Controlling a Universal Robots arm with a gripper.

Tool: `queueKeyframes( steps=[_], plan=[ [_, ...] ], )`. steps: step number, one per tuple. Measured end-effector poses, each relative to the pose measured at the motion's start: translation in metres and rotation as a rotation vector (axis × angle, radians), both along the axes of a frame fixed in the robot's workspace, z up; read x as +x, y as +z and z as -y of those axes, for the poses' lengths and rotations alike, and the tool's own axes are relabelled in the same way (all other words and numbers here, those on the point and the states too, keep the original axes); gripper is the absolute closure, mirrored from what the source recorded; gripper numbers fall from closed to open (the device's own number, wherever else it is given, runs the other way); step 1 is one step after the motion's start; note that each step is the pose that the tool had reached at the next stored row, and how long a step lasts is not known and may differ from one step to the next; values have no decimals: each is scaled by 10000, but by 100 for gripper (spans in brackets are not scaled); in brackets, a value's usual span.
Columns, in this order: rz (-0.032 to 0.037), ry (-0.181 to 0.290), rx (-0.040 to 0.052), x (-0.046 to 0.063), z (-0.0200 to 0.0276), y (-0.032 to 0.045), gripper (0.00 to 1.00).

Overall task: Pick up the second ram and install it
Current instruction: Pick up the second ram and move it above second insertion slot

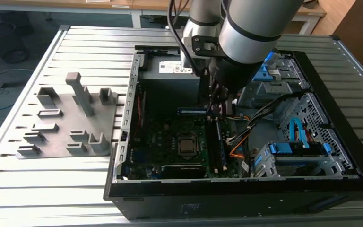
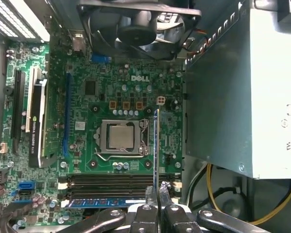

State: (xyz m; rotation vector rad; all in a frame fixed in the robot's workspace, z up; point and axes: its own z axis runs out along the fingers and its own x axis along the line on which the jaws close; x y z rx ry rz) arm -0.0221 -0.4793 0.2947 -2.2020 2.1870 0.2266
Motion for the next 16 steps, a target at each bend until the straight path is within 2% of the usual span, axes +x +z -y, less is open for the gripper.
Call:
queueKeyframes(
  steps=[16],
  plan=[
    [0, 0, 1, 0, 0, -186, 87]
  ],
)
